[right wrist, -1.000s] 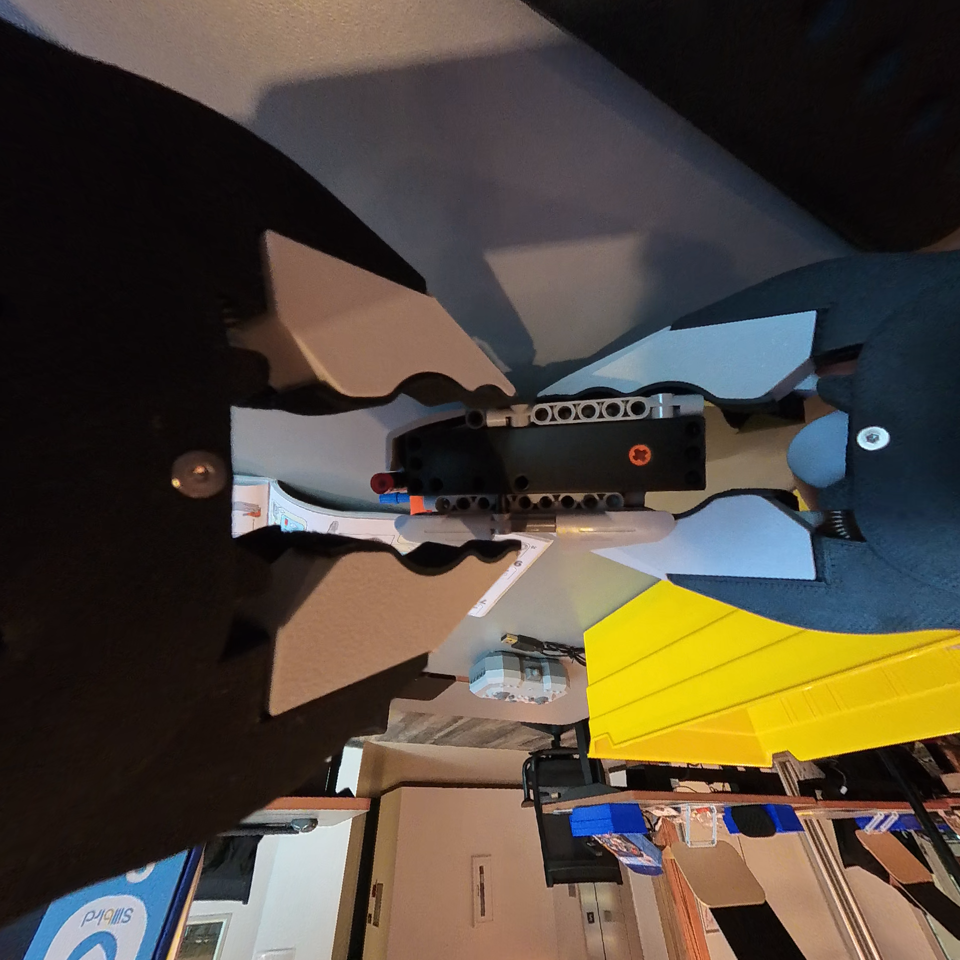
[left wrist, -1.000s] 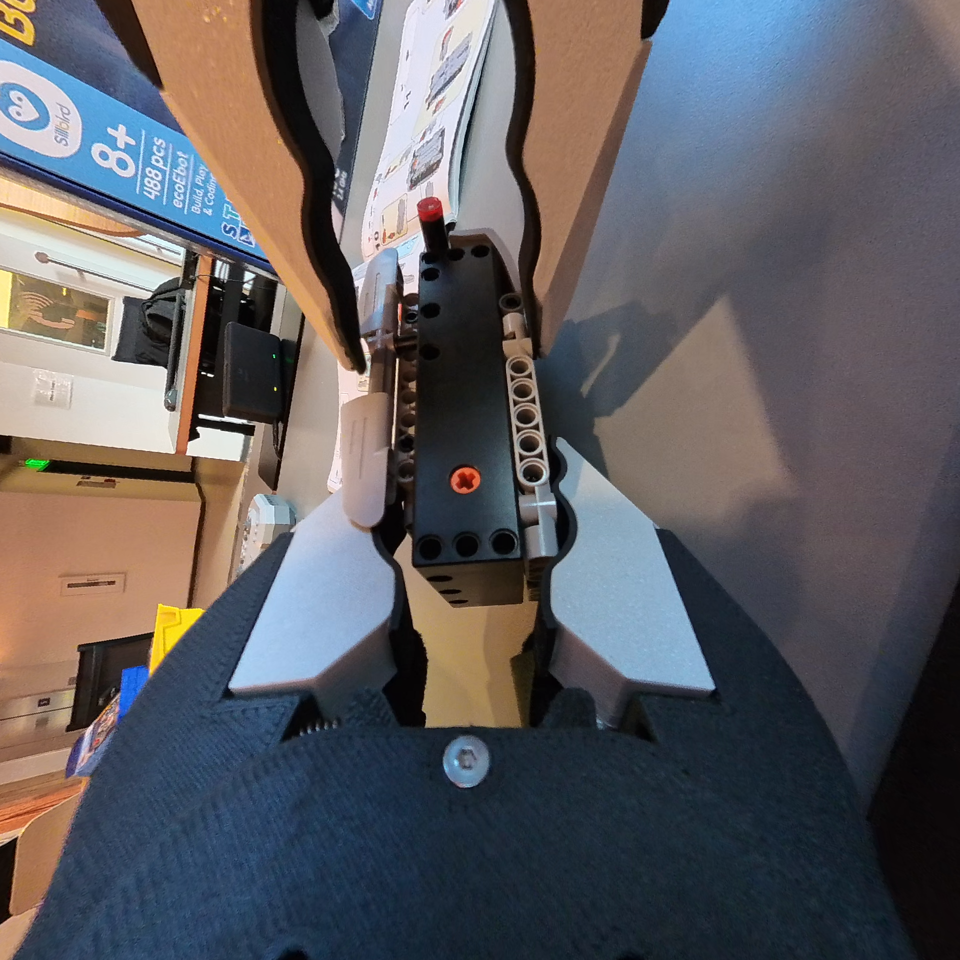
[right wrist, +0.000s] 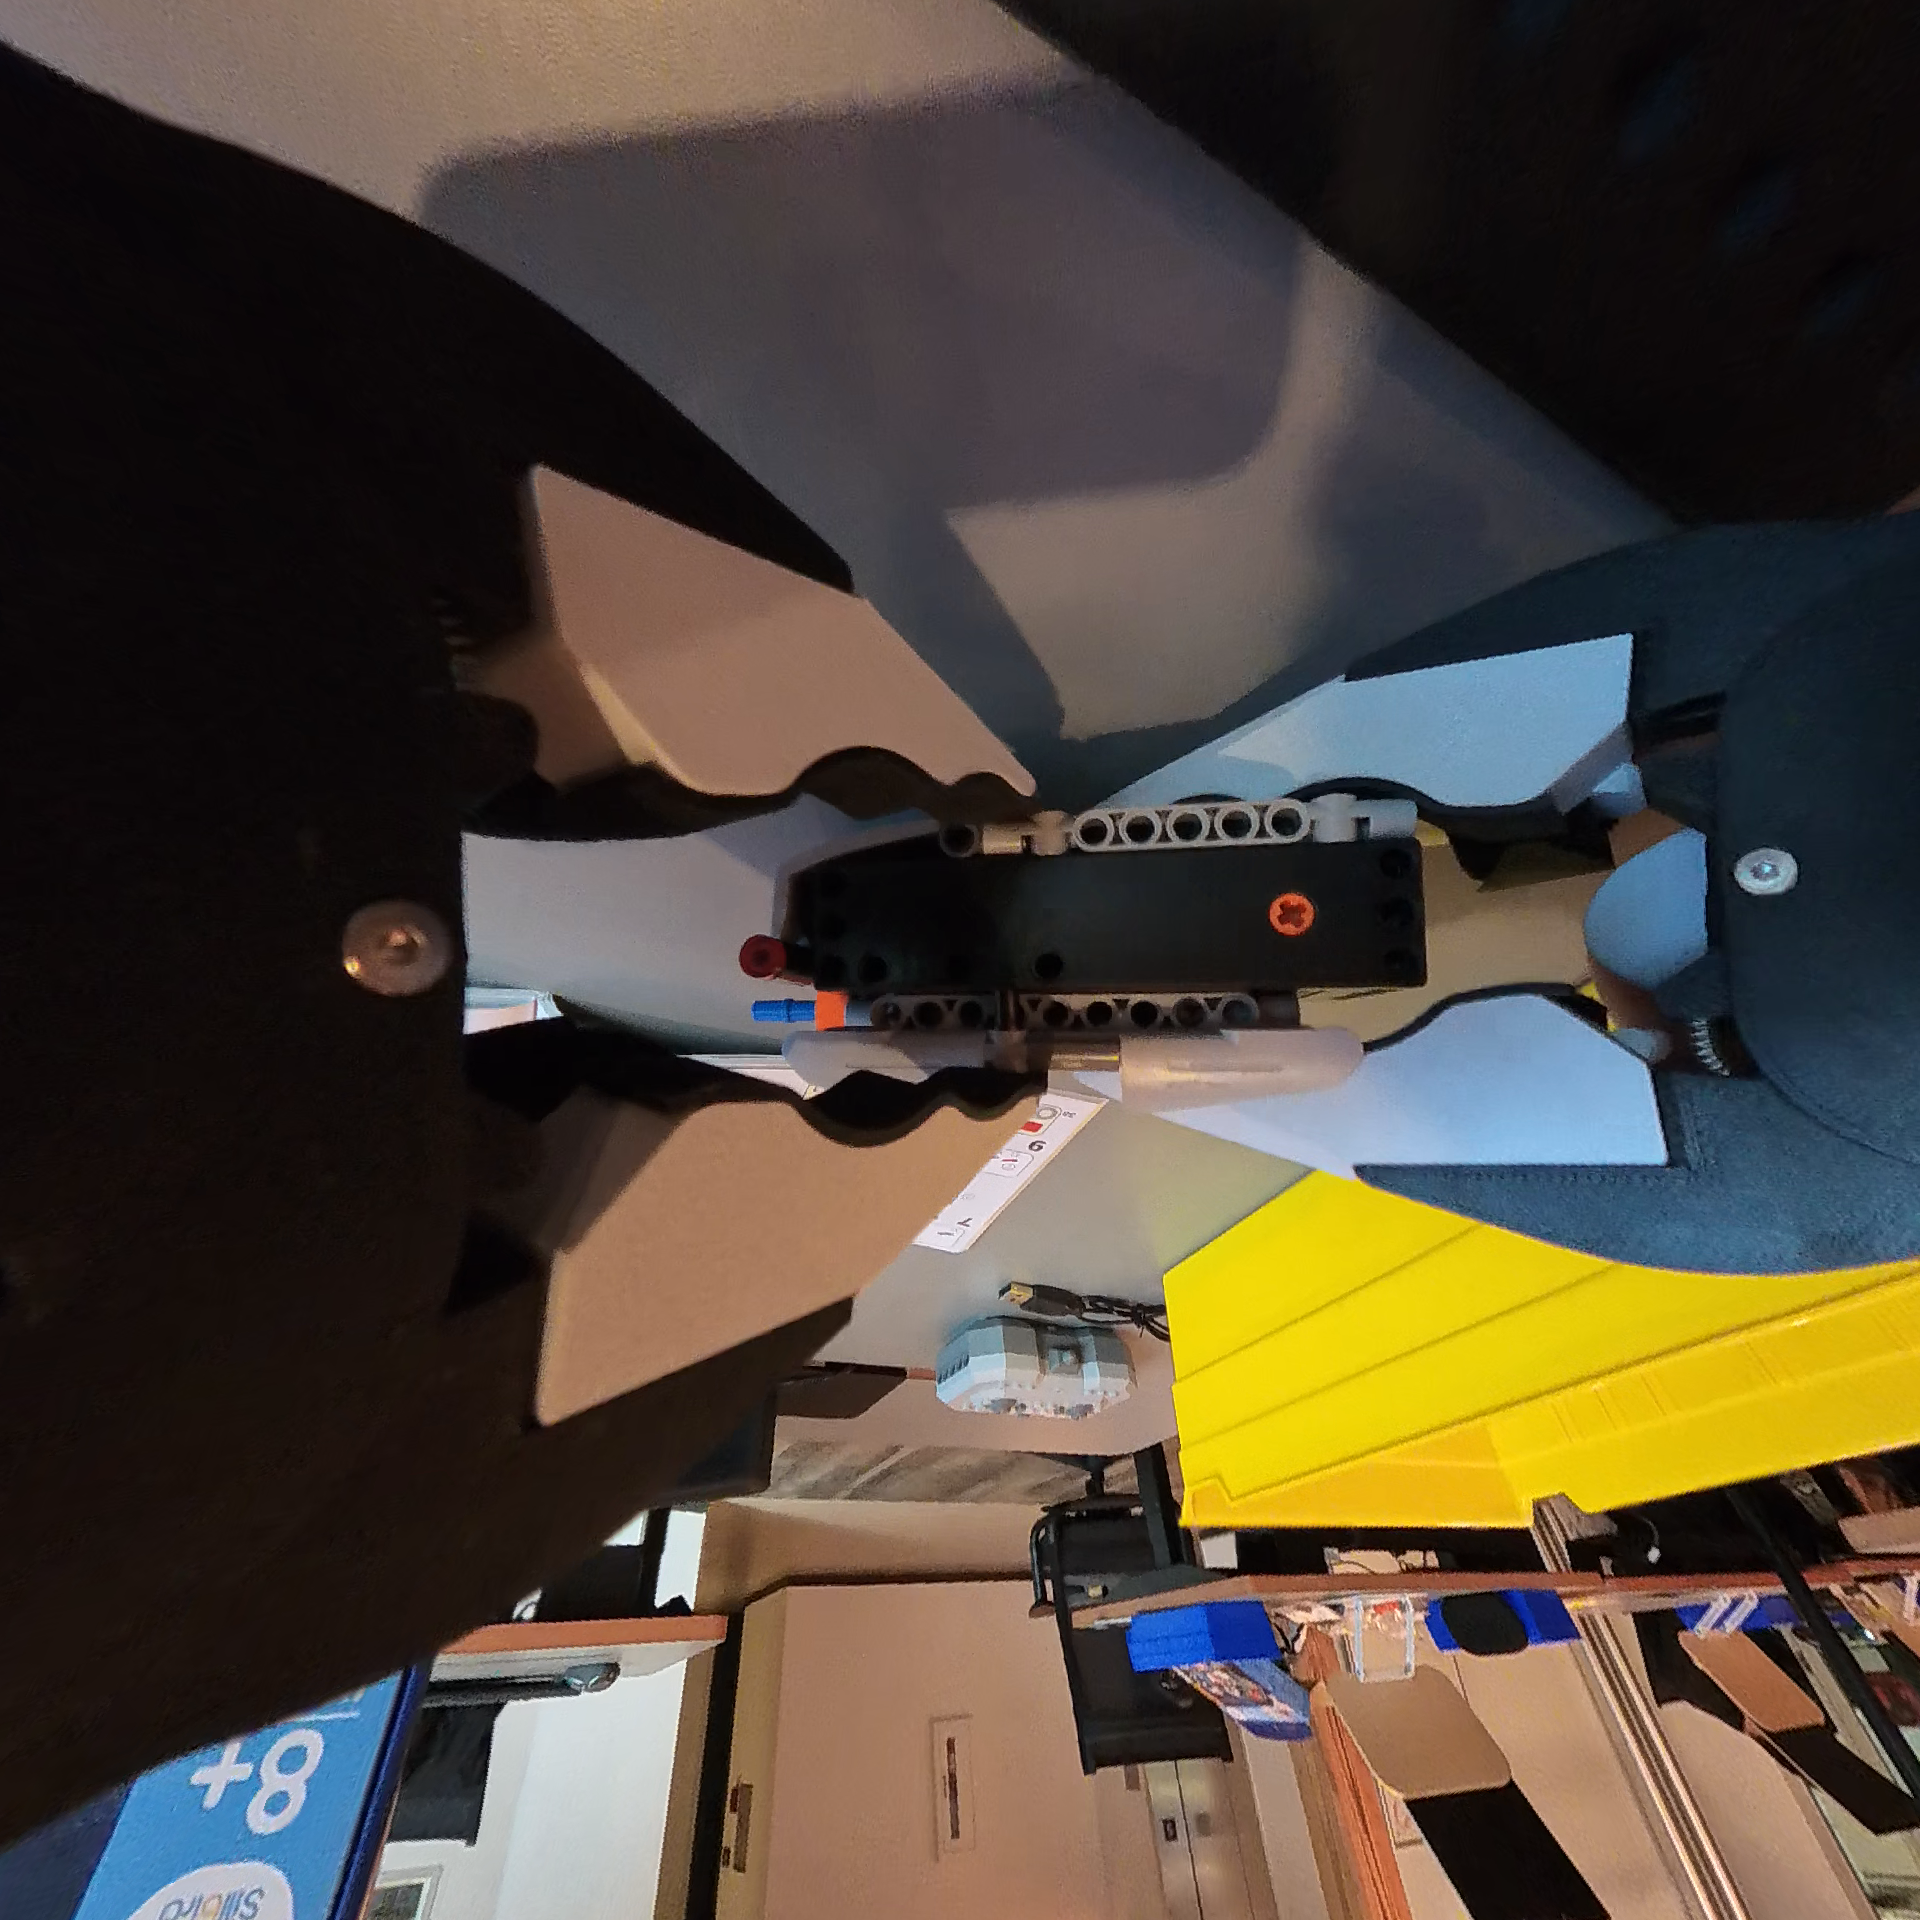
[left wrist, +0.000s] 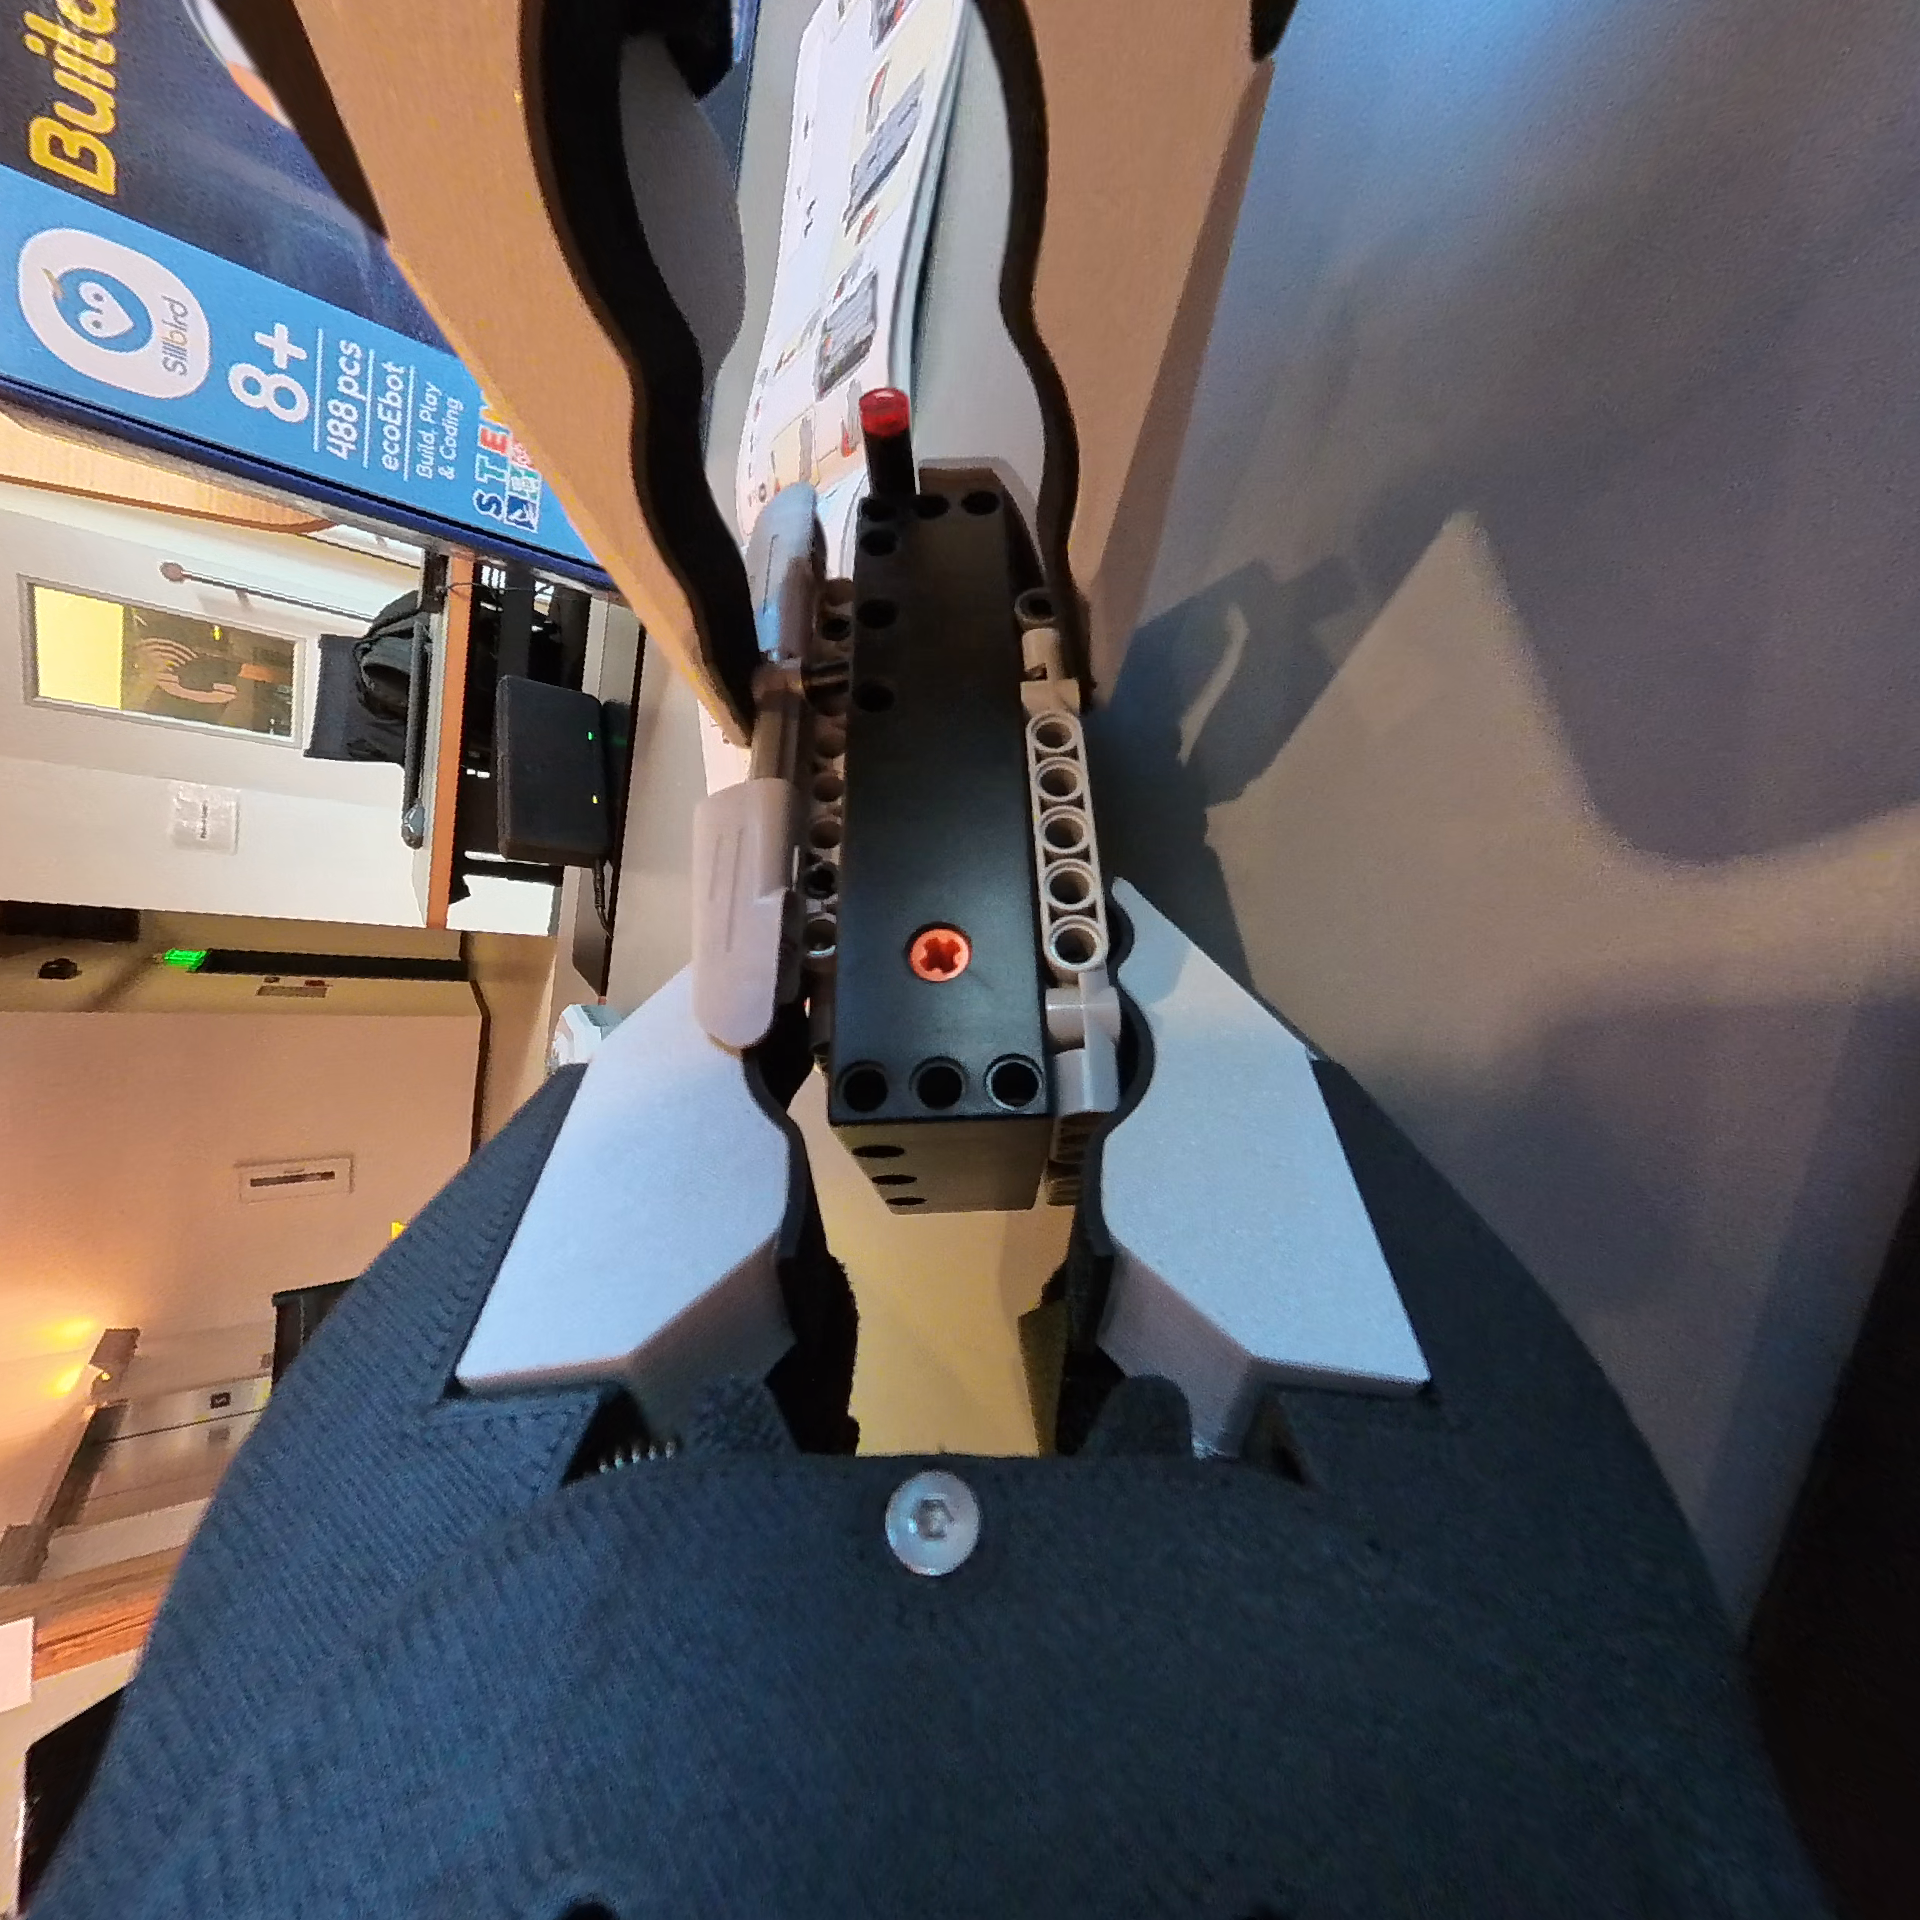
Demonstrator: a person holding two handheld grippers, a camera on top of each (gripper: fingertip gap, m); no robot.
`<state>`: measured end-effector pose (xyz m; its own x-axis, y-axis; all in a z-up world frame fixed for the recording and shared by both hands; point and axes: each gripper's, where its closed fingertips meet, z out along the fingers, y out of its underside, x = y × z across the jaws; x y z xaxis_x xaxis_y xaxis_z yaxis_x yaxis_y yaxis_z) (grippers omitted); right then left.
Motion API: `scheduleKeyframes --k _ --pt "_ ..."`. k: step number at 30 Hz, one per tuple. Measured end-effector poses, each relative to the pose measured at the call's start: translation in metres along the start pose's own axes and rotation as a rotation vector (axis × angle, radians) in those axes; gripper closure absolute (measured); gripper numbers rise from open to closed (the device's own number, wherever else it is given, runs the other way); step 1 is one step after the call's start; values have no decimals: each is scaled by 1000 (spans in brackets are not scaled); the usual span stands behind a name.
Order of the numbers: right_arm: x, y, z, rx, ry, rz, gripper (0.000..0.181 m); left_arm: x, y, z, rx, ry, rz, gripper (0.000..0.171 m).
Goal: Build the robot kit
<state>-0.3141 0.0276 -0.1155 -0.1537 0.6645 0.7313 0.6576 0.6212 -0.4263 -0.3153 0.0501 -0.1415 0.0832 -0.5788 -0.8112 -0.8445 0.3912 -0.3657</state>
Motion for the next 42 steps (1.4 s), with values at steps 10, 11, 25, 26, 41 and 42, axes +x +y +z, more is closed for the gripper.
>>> scheduleKeyframes --k 10,11,25,26,41,42 --pt "1 3 0 -29 54 -30 134 -1 -1 1 2 -12 1 120" --pt "1 3 0 -26 60 -25 134 -1 -1 1 4 -14 1 120" --pt "4 6 -3 1 151 -57 134 -3 -2 2 15 -9 -26 120" --pt "5 7 -3 4 160 -48 134 -3 -2 3 12 -9 -34 120" --pt "-3 4 -5 62 134 -14 156 -6 2 8 31 -37 -64 120" --pt "-3 5 -5 59 142 -34 155 -6 2 9 30 -37 -64 120"
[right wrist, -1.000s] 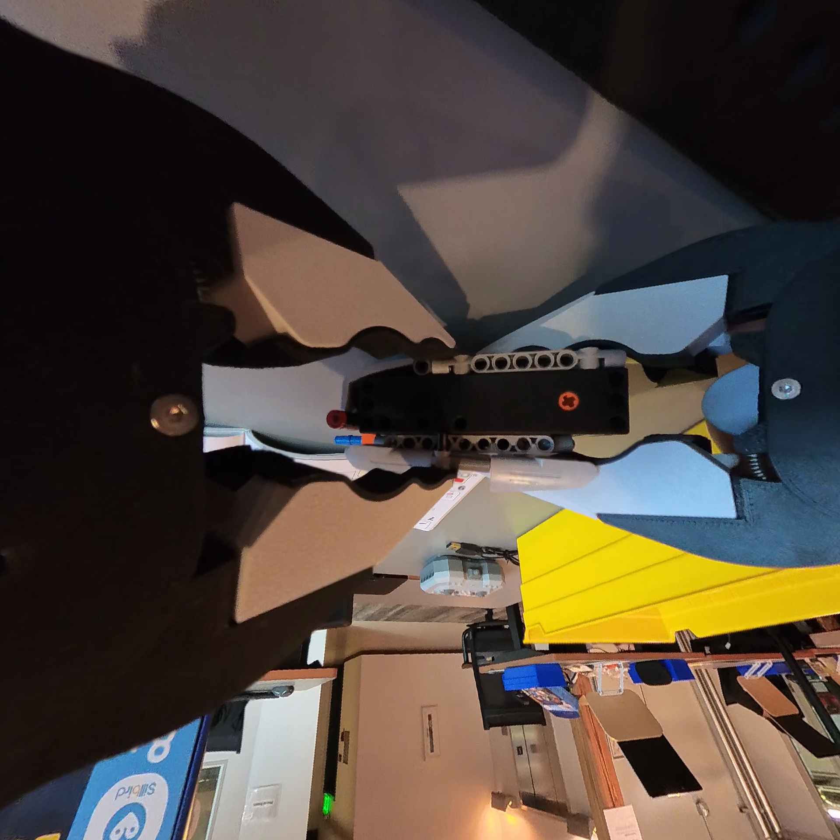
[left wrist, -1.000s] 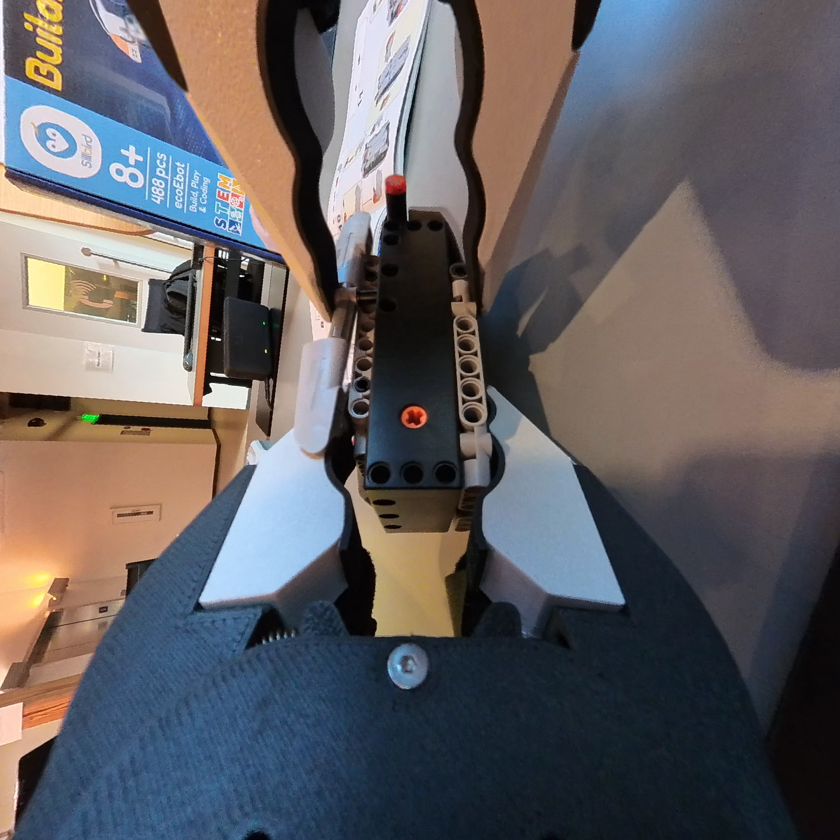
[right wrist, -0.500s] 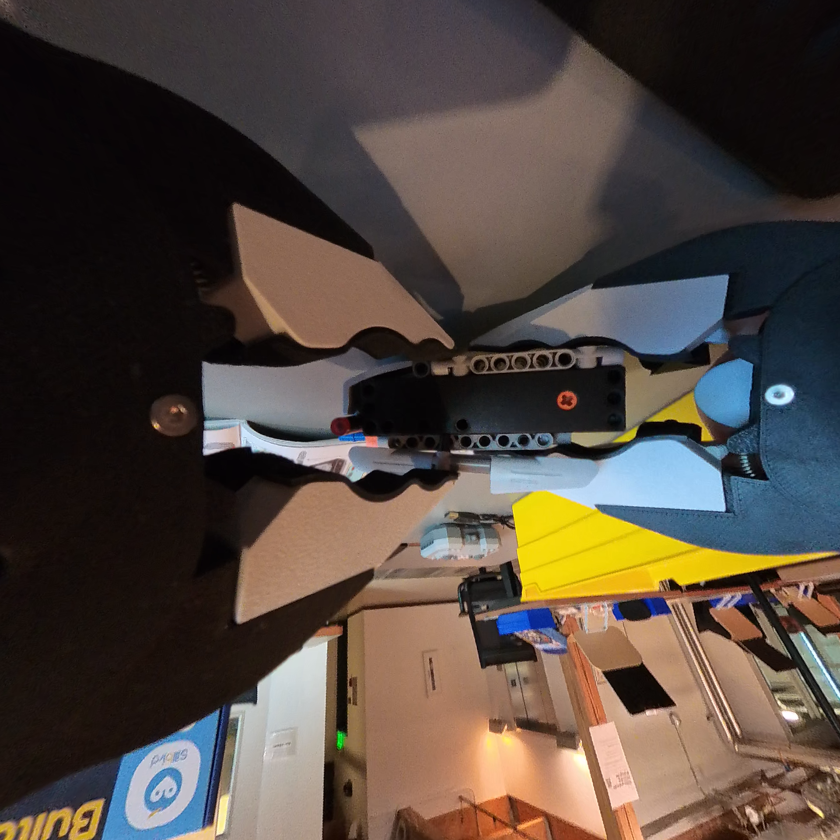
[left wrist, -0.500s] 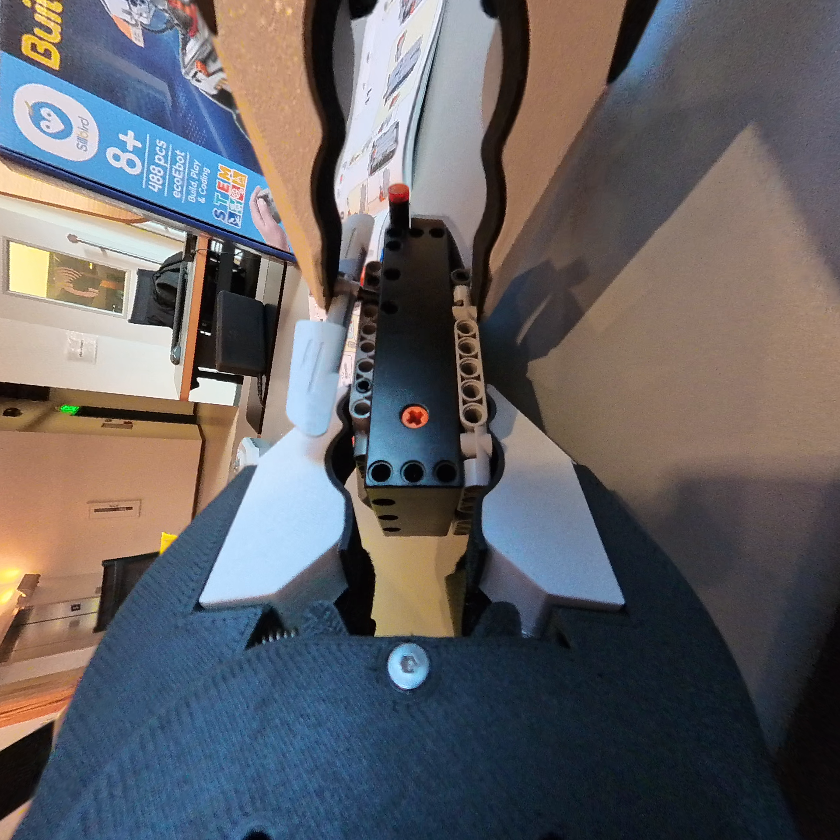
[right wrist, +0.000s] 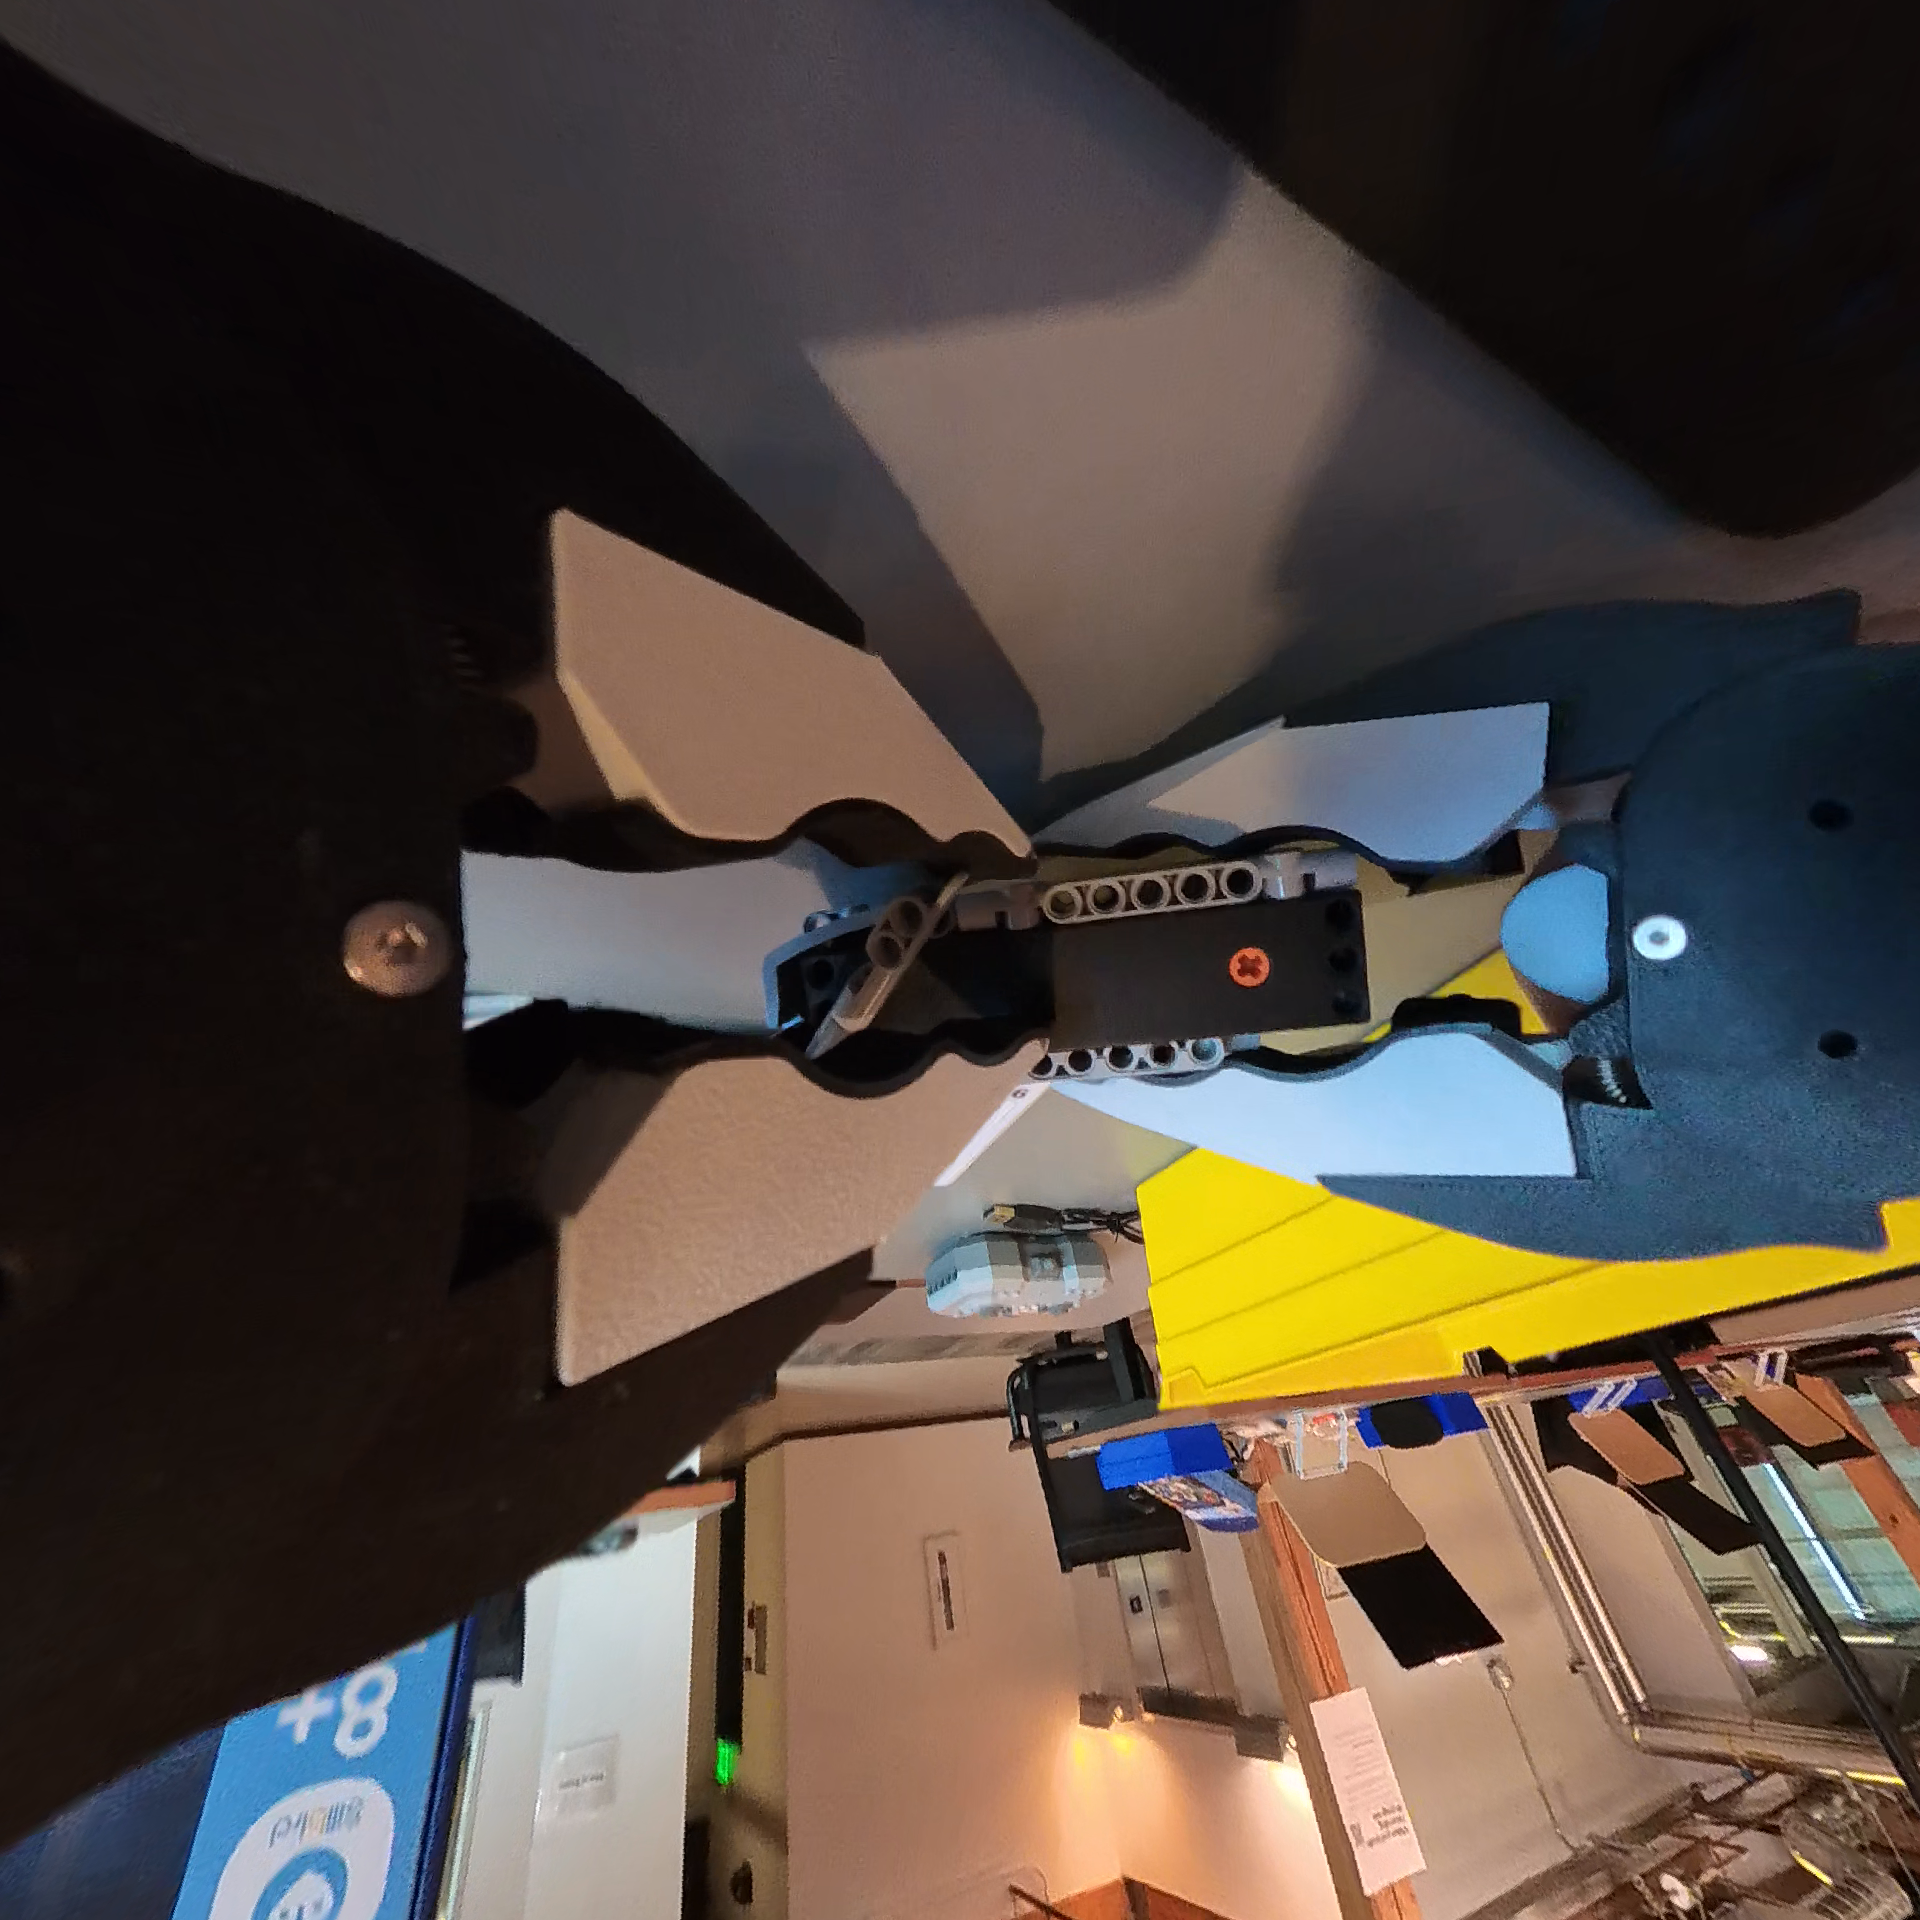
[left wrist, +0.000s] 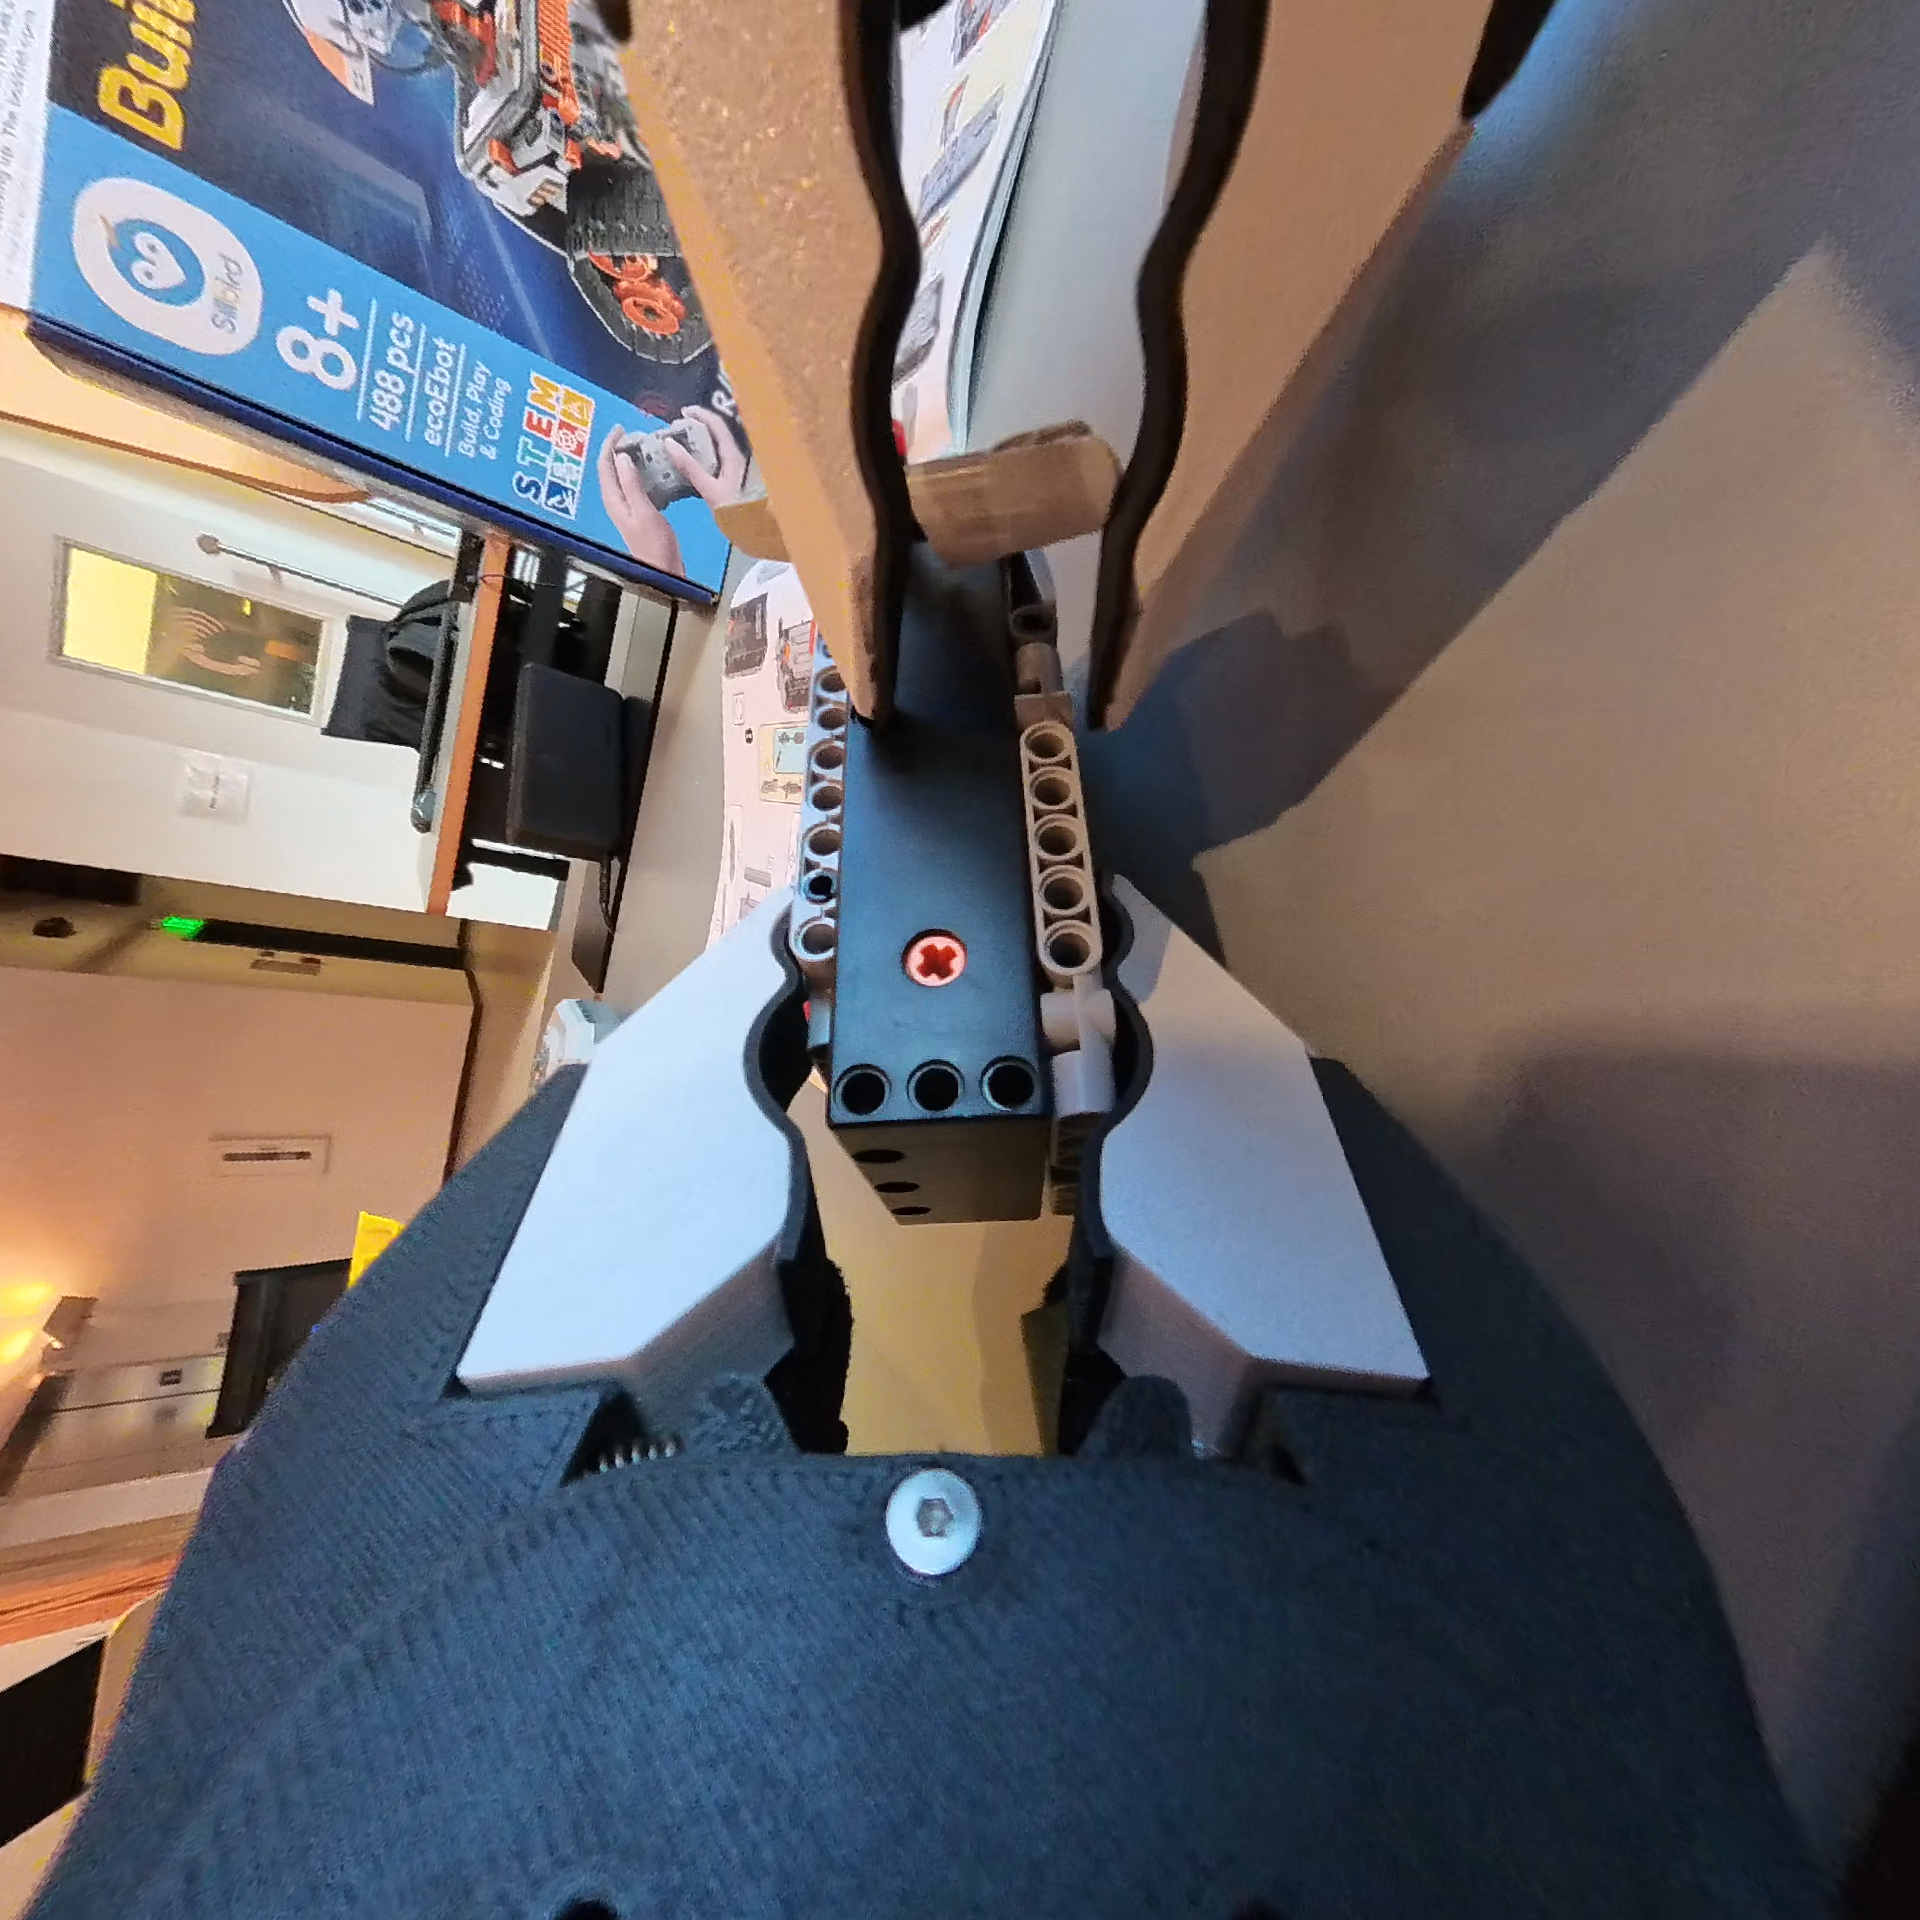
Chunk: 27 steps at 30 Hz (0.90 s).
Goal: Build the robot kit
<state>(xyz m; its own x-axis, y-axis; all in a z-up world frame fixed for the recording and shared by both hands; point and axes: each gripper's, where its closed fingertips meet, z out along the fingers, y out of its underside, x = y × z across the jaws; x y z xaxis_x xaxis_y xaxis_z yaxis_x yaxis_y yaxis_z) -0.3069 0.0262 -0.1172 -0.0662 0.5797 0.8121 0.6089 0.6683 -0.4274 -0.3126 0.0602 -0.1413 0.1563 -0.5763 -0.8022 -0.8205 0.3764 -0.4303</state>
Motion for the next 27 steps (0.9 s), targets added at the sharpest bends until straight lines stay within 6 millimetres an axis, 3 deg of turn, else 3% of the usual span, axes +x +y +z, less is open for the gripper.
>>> scheduleKeyframes --k 5,9,13,18,21,27 --pt "-10 -1 -5 5 -35 -8 143 0 -1 -1 -5 -21 59 120" --pt "-3 -5 -26 57 -15 93 143 0 -1 -3 -19 -63 135 120" --pt "19 10 -48 78 11 383 147 0 -1 -5 -25 -65 138 120" --pt "37 32 -57 69 -40 743 150 0 -2 -4 -39 -76 174 120" --pt "40 32 -53 45 -151 861 151 0 -2 -4 -50 -76 200 120" --pt "19 37 -54 -99 -554 972 159 0 -2 -4 -67 -74 207 120"
